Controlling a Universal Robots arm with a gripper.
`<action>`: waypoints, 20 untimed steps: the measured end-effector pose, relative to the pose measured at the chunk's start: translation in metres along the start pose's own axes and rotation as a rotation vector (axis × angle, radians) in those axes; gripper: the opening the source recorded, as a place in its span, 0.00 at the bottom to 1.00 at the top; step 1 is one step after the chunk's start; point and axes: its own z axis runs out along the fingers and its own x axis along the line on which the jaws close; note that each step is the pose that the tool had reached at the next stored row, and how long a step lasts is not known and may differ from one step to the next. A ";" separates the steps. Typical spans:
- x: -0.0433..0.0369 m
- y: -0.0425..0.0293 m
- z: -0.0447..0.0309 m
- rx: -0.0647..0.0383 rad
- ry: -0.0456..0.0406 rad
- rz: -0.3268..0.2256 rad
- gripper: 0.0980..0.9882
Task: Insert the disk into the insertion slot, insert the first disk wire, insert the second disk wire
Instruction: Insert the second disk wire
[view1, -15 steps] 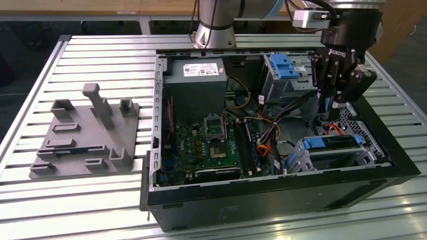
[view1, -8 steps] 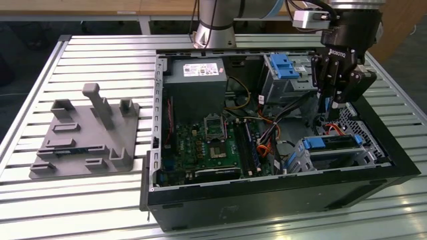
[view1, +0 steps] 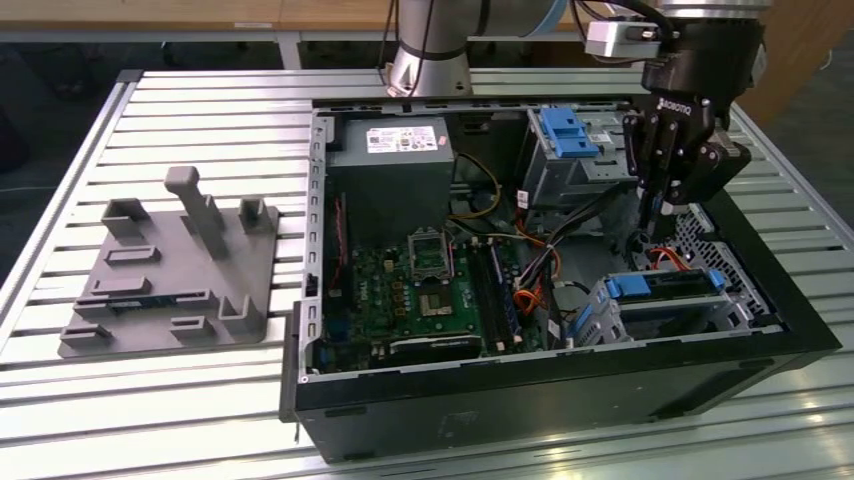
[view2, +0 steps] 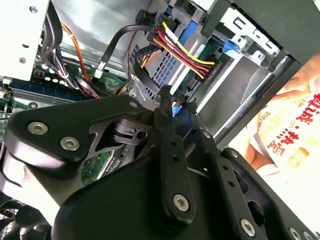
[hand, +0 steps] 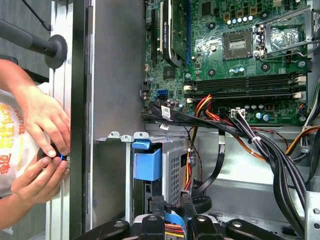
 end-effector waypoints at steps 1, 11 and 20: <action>0.0000 0.0000 0.0000 0.000 0.0000 0.000 0.20; 0.0001 0.0000 0.0010 0.004 -0.0001 0.002 0.06; 0.0014 -0.0003 0.0028 0.005 0.0000 0.002 0.06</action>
